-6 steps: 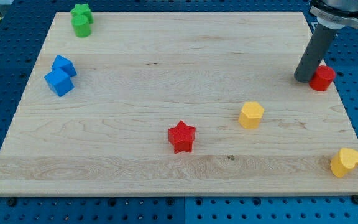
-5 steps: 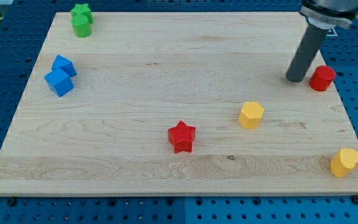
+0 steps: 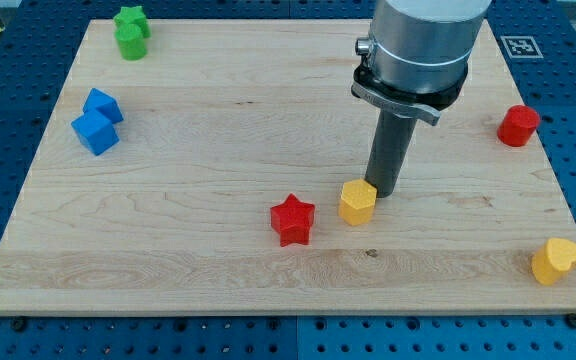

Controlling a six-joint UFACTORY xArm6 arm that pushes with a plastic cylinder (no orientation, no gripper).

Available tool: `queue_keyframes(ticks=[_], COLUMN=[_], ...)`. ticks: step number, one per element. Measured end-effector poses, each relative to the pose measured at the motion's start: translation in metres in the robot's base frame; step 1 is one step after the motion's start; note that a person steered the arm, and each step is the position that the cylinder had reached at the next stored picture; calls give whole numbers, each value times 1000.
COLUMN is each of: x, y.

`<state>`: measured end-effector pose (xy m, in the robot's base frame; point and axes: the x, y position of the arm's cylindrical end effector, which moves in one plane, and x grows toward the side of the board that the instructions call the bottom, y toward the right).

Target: Push the yellow hexagon left to the yellow heart

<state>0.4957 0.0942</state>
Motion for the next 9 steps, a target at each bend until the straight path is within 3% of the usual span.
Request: queue_keyframes(ticks=[5,9], x=[-7,19], y=[-29,-40])
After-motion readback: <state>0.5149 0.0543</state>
